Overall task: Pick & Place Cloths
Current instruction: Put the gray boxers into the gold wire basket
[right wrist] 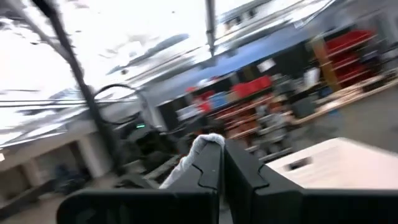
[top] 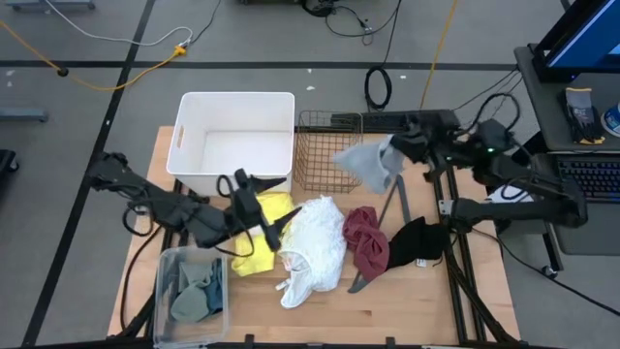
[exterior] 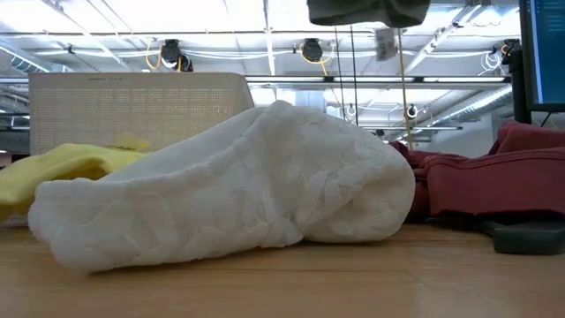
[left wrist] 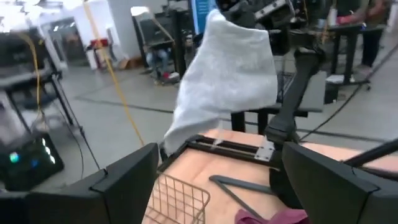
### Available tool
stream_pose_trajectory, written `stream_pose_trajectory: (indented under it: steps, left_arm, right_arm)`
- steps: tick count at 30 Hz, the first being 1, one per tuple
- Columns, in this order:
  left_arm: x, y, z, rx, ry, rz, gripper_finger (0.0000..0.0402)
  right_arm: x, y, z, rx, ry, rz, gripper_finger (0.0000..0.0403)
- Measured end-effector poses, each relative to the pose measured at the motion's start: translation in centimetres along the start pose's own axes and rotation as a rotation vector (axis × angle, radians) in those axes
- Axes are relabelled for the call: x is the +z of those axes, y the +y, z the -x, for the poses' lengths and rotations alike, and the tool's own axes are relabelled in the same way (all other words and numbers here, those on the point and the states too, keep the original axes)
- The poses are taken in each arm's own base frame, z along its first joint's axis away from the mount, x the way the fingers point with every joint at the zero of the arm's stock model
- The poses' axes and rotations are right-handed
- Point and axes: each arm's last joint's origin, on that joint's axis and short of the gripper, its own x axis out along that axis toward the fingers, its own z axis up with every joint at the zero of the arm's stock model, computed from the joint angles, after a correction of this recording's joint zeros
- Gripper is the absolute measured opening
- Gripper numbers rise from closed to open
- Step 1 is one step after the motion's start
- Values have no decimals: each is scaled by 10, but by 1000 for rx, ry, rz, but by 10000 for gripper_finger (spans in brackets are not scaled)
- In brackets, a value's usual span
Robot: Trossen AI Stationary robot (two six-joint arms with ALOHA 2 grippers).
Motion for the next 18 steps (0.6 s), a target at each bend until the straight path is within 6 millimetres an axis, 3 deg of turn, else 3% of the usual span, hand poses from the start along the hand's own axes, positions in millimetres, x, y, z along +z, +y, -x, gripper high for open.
stream_pose_trajectory:
  steps: [9,18]
  left_arm:
    - [-11,-13,-29,-69,-27,-65,347]
    - [-16,-14,-40,-81,-25,-46,347]
  right_arm:
    - [-35,5,-42,126,81,-127,0]
    - [-64,11,-68,216,131,-212,0]
